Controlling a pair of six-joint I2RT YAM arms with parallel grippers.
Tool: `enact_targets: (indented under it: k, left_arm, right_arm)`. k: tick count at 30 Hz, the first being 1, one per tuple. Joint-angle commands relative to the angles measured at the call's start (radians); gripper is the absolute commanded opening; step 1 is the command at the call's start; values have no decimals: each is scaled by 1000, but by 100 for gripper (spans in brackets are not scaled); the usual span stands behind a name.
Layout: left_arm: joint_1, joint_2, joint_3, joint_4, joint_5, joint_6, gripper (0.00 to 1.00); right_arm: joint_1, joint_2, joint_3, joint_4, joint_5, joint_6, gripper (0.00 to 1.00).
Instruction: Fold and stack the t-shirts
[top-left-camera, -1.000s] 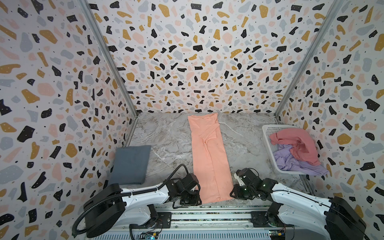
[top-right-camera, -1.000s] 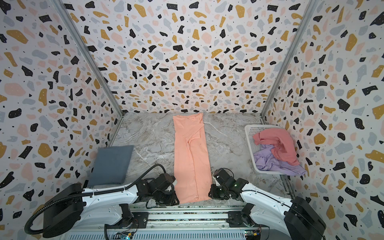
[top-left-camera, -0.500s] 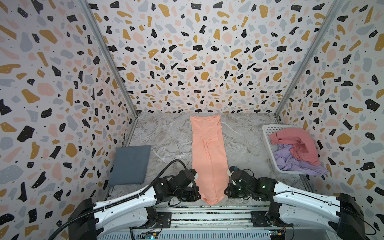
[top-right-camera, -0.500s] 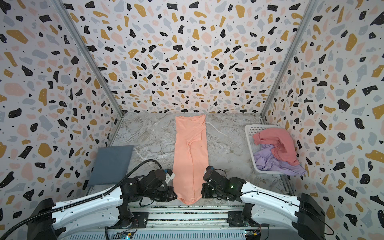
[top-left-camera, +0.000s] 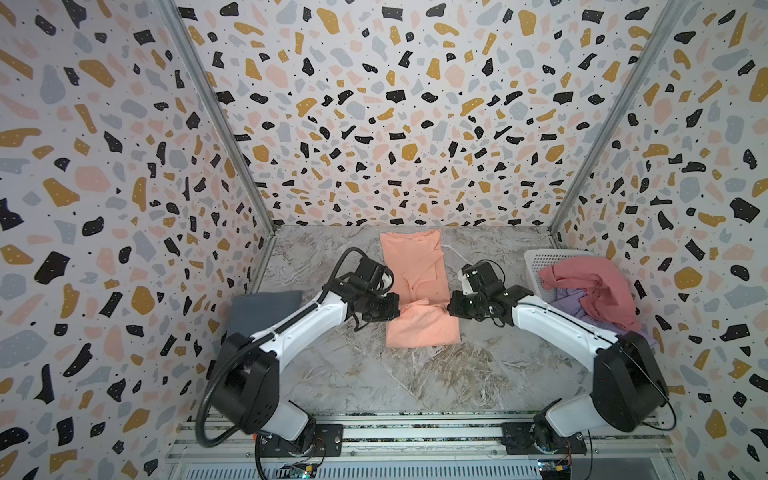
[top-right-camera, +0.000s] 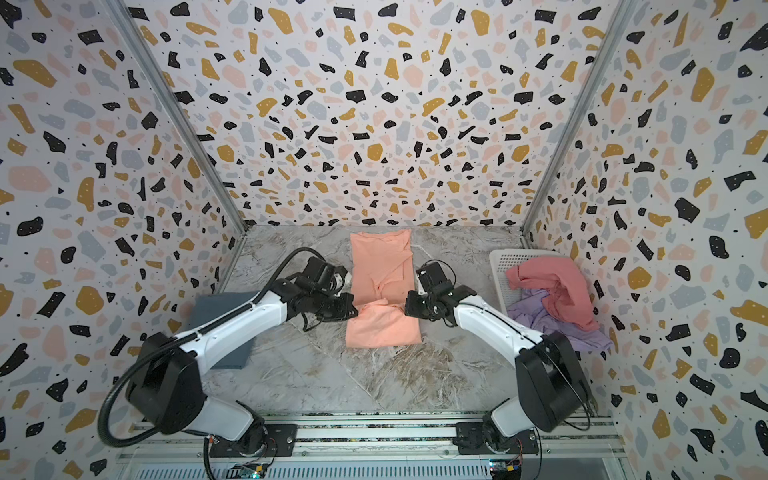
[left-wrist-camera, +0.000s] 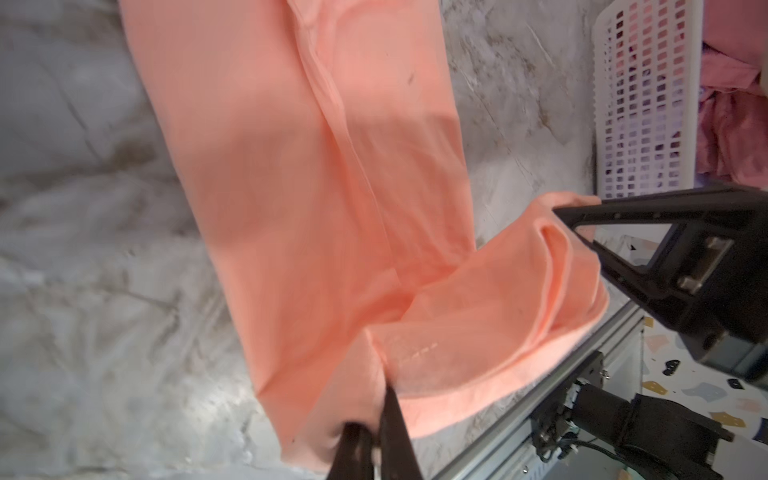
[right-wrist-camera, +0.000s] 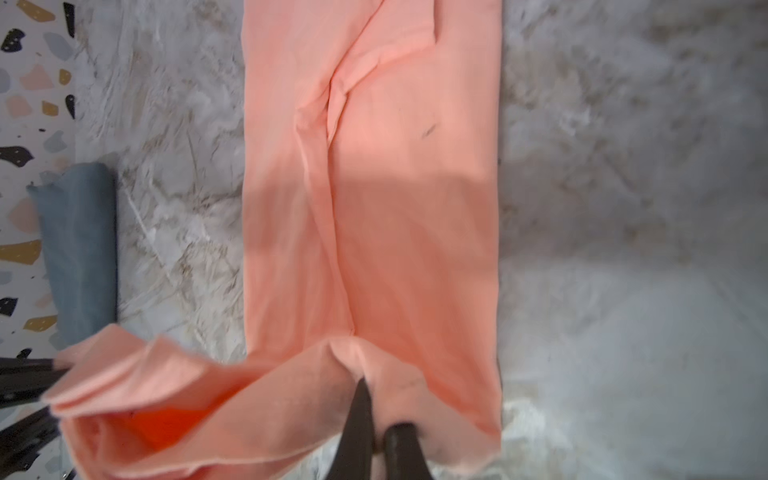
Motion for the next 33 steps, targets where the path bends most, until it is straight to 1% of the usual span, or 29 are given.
enact_targets:
  k: [1, 2, 4, 5, 6, 7, 8, 10, 11, 14, 17, 22, 24, 27, 30, 33]
  left_arm:
    - [72, 114, 114, -22, 57, 133, 0]
    - [91, 157, 149, -22, 76, 142, 0]
    - [129, 254, 239, -33, 94, 150, 0]
    - [145, 290, 270, -19, 105, 147, 11]
    - [158, 323, 297, 19, 127, 137, 35]
    - [170, 350, 321, 65, 144, 118, 51]
    - [179, 376, 352, 84, 156, 108, 59]
    - [198, 421, 422, 85, 140, 78, 62]
    - [203, 422, 431, 90, 125, 70, 63]
    - [213, 379, 406, 82, 65, 79, 64]
    - [215, 310, 318, 59, 44, 89, 64]
    - [212, 132, 25, 110, 77, 31, 64]
    - [204, 50, -97, 145, 111, -1, 63]
    - [177, -37, -231, 186, 161, -32, 63]
    - [139, -70, -333, 249, 199, -76, 63]
    - [111, -66, -404, 358, 243, -154, 61]
  right_arm:
    - [-63, 105, 140, 31, -76, -131, 0]
    - [-82, 146, 175, 37, -102, -144, 1]
    - [-119, 239, 268, 41, -169, -179, 10]
    - [-129, 274, 306, 42, -173, -189, 13]
    - [-139, 308, 344, 38, -166, -195, 23]
    - [-150, 332, 369, 47, -166, -198, 39]
    - [-160, 345, 380, 60, -167, -190, 49]
    - [-180, 366, 390, 75, -207, -175, 65]
    - [-184, 370, 390, 75, -223, -174, 69]
    - [-186, 328, 322, 84, -210, -174, 70]
    - [-186, 240, 190, 104, -205, -152, 70]
    - [-173, 53, -69, 125, -208, -70, 70]
    - [-165, -27, -166, 129, -208, -30, 70]
    - [-156, -121, -283, 151, -215, 27, 70]
    - [-154, -159, -369, 186, -245, 75, 70]
    - [-151, -157, -435, 276, -276, 121, 70]
